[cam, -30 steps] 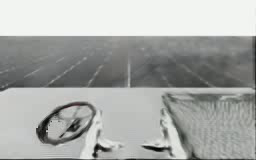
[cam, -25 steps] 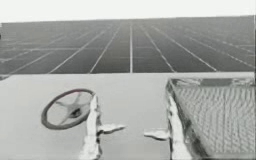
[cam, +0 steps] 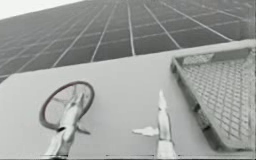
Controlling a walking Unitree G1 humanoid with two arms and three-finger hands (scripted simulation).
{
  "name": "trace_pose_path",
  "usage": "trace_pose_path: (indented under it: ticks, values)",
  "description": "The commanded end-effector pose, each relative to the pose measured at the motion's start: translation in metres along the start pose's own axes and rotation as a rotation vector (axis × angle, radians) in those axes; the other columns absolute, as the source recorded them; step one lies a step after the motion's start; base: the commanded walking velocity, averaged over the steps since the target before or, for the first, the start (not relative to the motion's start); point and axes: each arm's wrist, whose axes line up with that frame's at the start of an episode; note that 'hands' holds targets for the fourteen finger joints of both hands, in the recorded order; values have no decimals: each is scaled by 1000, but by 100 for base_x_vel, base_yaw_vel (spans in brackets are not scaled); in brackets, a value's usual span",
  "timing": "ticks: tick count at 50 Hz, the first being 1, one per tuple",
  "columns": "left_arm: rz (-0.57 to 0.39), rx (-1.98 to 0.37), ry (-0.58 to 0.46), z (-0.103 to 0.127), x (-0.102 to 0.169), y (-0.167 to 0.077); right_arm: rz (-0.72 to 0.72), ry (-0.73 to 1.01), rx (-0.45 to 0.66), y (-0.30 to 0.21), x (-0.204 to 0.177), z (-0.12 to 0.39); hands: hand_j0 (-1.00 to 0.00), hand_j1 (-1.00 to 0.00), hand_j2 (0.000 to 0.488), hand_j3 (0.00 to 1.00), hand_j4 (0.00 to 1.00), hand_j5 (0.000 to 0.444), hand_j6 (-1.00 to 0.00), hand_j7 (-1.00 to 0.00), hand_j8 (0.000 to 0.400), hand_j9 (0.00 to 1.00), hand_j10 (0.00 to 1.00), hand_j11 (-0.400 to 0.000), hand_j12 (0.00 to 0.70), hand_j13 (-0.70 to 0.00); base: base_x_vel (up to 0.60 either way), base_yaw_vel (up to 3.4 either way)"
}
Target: Pick up and drop off the object
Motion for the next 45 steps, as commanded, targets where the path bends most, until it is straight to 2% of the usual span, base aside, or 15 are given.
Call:
trace_pose_path:
  ticks: [1,2,4,5,13,22,26,28,30,31,34,37,42,44,45]
  values:
    - [4,-63,30,-21,10,-21,31,-10,16,-2,-1,2,-78,-1000,461,0,0,0,-78,-1000,400,0,0,0,700,0,0,0]
    - [-65,-108,49,-22,18,-23,26,-10,26,-5,-3,0,-1000,-1000,0,0,0,0,-1000,-1000,400,0,0,0,700,0,0,0]
    - [6,-95,17,-35,4,-40,19,-2,37,-3,-11,0,-1000,-1000,0,0,0,0,-1000,-1000,400,0,0,0,700,0,0,0]
    - [-76,-95,52,-19,9,-20,31,-1,22,6,-7,2,-1000,-1000,0,0,0,0,-1000,-1000,400,0,0,0,700,0,0,0]
    - [78,-273,-119,6,-20,10,39,-6,39,-1,-4,6,-1000,-1000,0,0,0,0,-1000,-1000,400,0,0,0,700,0,0,0]
    - [-344,-1239,-383,78,-57,66,83,-16,2,16,2,-5,-1000,-1000,0,0,0,0,-1000,-1000,400,0,0,0,700,0,0,0]
    - [-367,-1413,-439,117,-80,86,159,-87,-25,41,3,-5,-1000,-1000,0,0,0,0,-1000,-1000,400,0,0,0,700,0,0,0]
    - [-380,-1329,-372,142,-96,115,206,-99,-1,54,3,-9,-1000,-1000,0,0,0,0,-1000,-1000,400,0,0,0,700,0,0,0]
    - [-362,-1258,-374,150,-99,109,236,-115,4,60,8,-7,-1000,-1000,0,0,0,0,-1000,-1000,400,0,0,0,700,0,0,0]
    - [-355,-2085,-441,33,-92,70,-66,-57,786,182,-9,-52,-1000,-1000,0,0,0,0,-1000,-1000,400,0,0,0,700,0,0,0]
    - [-360,-2109,-442,43,-102,76,-52,-103,607,193,-3,-69,-1000,-1000,0,0,0,0,-1000,-1000,400,0,0,0,700,0,0,0]
    - [-412,-2092,-446,53,-106,66,-40,-240,215,172,10,-68,-1000,-1000,0,0,0,0,-1000,-1000,400,0,0,0,700,0,0,0]
    - [-448,-2104,-438,66,-117,60,93,-508,53,160,57,-6,-1000,-1000,0,0,0,0,-1000,-1000,400,0,0,0,700,0,0,0]
    - [-439,-2095,-455,66,-109,60,101,-573,-124,150,58,12,-1000,-1000,0,0,0,0,-1000,-1000,400,0,0,0,700,0,0,0]
    - [-434,-2109,-431,69,-116,67,76,-561,-156,142,59,15,-1000,-1000,0,0,157,78,-1000,-1000,400,0,157,-63,700,-110,0,0]
